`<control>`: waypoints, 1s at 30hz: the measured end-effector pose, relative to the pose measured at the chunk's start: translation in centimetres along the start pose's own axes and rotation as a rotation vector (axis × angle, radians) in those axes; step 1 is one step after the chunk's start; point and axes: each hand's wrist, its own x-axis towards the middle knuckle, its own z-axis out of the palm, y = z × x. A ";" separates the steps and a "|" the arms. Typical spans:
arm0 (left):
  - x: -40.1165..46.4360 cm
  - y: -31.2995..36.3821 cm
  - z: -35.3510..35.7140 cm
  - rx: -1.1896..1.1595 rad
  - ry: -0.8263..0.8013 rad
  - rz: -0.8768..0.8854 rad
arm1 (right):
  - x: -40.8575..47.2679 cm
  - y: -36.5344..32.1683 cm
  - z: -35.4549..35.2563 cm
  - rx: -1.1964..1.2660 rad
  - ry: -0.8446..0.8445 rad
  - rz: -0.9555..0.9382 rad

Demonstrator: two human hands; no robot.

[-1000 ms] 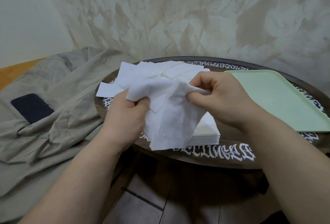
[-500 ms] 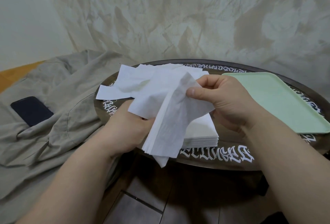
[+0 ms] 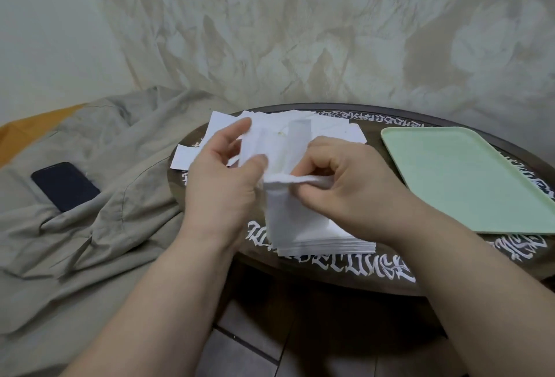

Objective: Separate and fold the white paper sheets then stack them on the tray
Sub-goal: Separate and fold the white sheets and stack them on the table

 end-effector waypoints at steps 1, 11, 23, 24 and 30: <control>-0.1 0.1 0.2 -0.062 -0.024 -0.046 | -0.1 -0.2 0.1 0.030 -0.023 0.010; -0.4 0.9 -0.4 -0.248 -0.238 -0.172 | -0.5 -0.2 -0.1 0.258 -0.137 0.127; 0.0 0.4 -0.3 -0.005 -0.181 -0.128 | -0.3 -0.8 0.0 0.166 -0.267 0.087; 0.2 0.4 -0.3 0.011 -0.151 -0.121 | -0.3 -0.9 0.0 0.164 -0.275 0.070; 1.4 1.0 -1.0 -0.040 -0.036 0.025 | -0.4 -1.1 -0.7 0.303 -0.273 0.187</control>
